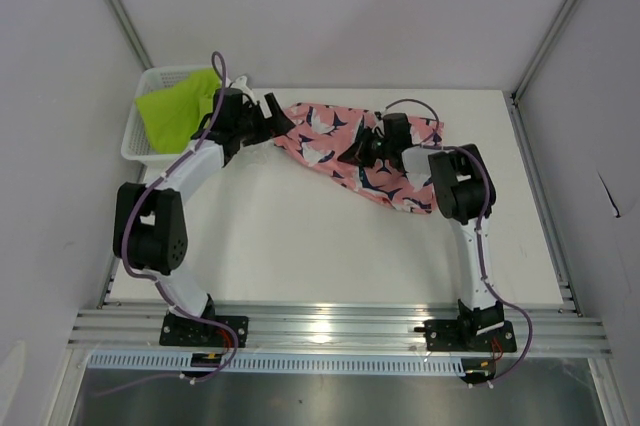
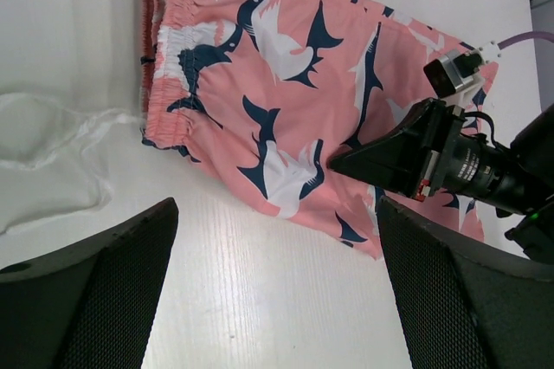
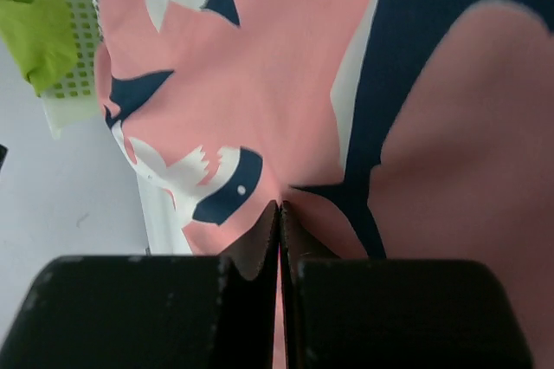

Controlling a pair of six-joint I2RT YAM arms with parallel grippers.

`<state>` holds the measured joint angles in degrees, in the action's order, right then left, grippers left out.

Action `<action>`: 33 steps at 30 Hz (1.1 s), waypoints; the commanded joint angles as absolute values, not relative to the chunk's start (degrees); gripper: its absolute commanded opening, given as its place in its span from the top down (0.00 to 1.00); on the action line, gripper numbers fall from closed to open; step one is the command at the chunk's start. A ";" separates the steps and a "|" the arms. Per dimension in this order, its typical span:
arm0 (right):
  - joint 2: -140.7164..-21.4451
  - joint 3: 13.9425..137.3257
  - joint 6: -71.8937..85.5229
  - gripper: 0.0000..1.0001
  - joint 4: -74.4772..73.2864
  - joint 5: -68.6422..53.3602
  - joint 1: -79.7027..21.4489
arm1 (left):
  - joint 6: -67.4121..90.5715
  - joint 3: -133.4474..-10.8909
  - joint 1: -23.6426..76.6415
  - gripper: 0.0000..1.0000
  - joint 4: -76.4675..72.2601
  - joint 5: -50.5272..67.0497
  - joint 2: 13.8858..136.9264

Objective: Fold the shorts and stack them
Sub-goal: Fold the shorts

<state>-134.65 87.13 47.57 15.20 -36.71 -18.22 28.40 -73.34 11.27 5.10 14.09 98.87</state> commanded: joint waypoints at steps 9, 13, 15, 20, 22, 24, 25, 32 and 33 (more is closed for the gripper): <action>-120.16 69.04 37.36 1.00 2.90 -36.30 -19.43 | 31.64 -62.07 14.24 0.03 3.96 9.67 88.60; -112.43 57.50 34.99 1.00 2.03 -36.39 -18.02 | 33.39 -54.77 14.68 0.03 0.88 8.88 84.12; -106.39 51.89 32.71 1.00 0.36 -33.68 -17.32 | 33.92 -51.26 14.85 0.03 0.44 8.44 81.40; -97.74 49.57 29.27 0.97 -5.52 -28.66 -16.95 | 34.36 -45.89 15.38 0.03 0.44 7.03 76.21; -95.11 51.75 26.90 0.90 -9.04 -25.60 -18.62 | 35.15 -44.83 15.47 0.03 1.14 7.29 74.19; -92.83 53.25 24.88 0.69 -10.36 -23.39 -21.96 | 35.51 -43.25 15.64 0.03 1.67 7.12 71.91; -92.55 54.31 22.35 0.49 -10.98 -19.38 -23.45 | 35.86 -42.72 15.73 0.03 2.37 6.25 71.29; -97.99 65.55 13.90 0.30 -12.39 -10.47 -34.18 | 35.25 -44.21 15.21 0.02 6.77 5.27 70.23; -98.78 67.57 13.63 0.30 -11.87 -9.33 -36.02 | 35.33 -44.21 14.94 0.02 6.77 5.36 70.05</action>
